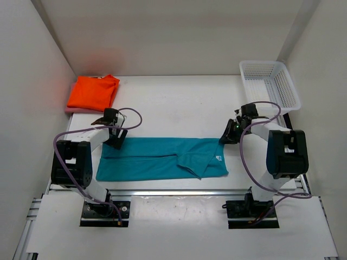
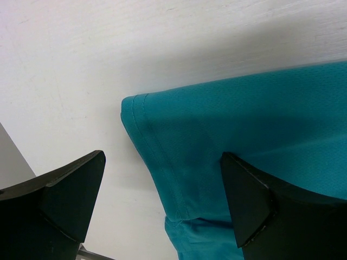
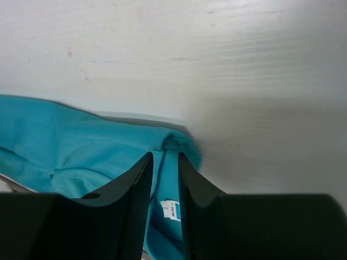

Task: Fold and stack the t-shirts
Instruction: Fold the other side of the tshirt into a rectangle

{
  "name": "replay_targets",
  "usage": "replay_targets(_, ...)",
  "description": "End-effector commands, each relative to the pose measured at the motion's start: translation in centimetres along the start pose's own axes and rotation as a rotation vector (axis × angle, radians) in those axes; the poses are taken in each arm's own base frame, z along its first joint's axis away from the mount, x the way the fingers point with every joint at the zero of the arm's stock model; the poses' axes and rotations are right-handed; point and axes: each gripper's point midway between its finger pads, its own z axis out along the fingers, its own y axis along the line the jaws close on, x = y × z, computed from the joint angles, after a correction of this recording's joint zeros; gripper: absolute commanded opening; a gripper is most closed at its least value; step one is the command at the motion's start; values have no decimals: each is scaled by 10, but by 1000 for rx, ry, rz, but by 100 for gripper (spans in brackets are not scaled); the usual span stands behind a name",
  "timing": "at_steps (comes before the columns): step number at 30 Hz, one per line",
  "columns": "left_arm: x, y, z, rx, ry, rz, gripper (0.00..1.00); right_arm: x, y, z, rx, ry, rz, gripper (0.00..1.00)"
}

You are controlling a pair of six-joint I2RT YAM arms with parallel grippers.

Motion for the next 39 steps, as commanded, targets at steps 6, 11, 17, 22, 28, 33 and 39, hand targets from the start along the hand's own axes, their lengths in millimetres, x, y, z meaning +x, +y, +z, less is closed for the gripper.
replay_targets(6,17,-6,3,46,63,-30,99,8,26,6,-37,64,-34,29)
replay_targets(11,15,-1,1,28,59,-20,99,4,20,8,41,88,-20,30)
replay_targets(17,14,-4,-1,42,56,-34,99,8,10,6,101,109,14,38)
replay_targets(22,12,-4,0,44,55,-39,99,12,11,9,63,104,14,39)
replay_targets(28,10,-5,-1,51,61,-33,99,5,30,20,-51,88,-14,35)
replay_targets(33,7,-5,-1,54,46,-33,98,-6,32,20,-69,72,0,21)
replay_targets(39,13,-3,-1,43,63,-29,99,-29,42,5,-82,20,-19,0)
